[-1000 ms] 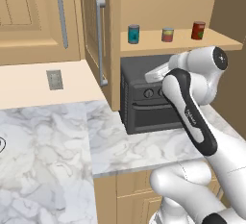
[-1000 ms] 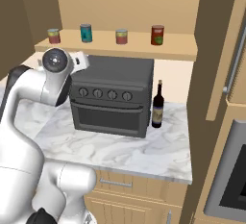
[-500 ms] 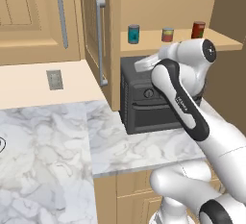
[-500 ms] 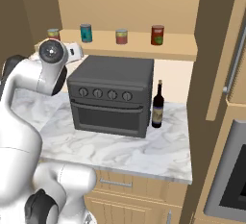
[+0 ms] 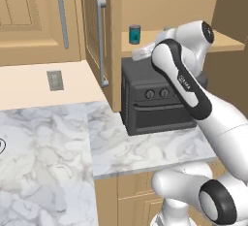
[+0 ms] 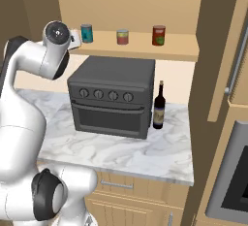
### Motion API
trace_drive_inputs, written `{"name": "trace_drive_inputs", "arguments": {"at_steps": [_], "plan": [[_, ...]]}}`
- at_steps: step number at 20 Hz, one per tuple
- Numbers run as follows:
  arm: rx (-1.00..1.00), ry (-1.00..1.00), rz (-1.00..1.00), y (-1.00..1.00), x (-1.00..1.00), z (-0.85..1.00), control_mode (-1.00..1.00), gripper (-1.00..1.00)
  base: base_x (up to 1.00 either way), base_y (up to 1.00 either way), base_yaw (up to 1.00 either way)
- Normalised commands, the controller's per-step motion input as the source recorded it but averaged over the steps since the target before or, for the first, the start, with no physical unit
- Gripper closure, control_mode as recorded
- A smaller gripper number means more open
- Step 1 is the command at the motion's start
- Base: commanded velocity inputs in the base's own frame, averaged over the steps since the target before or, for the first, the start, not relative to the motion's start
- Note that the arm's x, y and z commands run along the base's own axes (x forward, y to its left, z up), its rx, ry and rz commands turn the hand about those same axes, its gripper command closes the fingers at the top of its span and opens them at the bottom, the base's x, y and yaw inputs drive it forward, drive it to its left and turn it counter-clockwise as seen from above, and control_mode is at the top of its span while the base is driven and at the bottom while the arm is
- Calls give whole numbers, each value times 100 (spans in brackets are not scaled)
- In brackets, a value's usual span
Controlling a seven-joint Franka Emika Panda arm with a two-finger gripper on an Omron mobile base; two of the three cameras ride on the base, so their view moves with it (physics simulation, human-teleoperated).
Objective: Stack two cans on top of the other two cans in the cabinet.
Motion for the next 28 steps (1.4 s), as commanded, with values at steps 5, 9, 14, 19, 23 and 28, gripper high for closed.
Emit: {"name": "trace_drive_inputs", "arguments": {"at_steps": [5,9,14,19,23,28], "plan": [[0,0,8,11,24,19,-100,-100,0,0,0],[0,-1,0,20,14,4,-100,-100,0,0,0],[1,0,-3,18,28,2,-100,-100,0,0,0],[8,0,-1,9,27,0,-100,-100,0,0,0],[16,0,0,14,20,2,-100,-100,0,0,0],[8,0,0,19,14,5,-100,-100,0,0,0]]}}
